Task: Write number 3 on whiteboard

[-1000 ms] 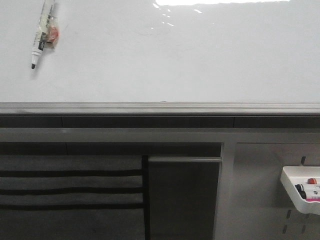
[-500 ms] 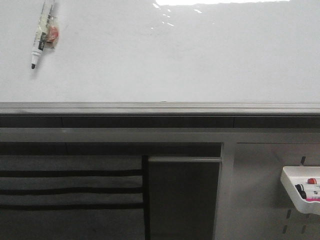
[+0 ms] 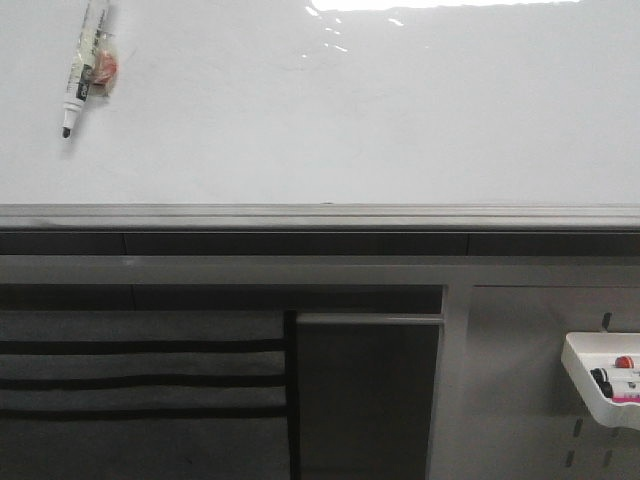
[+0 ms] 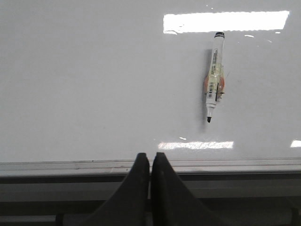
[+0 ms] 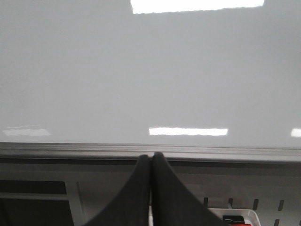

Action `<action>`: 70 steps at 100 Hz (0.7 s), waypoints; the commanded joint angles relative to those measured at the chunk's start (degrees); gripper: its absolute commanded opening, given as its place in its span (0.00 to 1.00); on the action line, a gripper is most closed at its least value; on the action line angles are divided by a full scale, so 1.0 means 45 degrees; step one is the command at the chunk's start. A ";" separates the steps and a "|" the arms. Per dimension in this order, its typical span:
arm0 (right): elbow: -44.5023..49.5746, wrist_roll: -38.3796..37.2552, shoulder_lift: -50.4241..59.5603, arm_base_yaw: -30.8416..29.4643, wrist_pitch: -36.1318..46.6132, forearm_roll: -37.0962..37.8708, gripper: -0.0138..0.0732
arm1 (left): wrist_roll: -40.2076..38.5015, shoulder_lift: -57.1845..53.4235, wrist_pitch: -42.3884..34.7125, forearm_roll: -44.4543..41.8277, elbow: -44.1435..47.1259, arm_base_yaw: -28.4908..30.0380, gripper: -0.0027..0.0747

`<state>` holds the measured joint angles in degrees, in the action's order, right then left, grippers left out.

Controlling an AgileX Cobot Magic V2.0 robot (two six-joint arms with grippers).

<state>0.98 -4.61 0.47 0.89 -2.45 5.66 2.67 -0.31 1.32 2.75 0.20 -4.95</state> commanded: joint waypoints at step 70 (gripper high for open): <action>-0.7144 0.0914 -0.3859 -0.0073 -0.3872 -0.0876 0.07 | -0.0018 0.3557 0.4791 0.0021 -0.8010 0.0042 0.01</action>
<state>-28.68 -1.19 -14.53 0.89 -24.69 1.67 2.67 13.52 26.32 2.75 -33.77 -4.95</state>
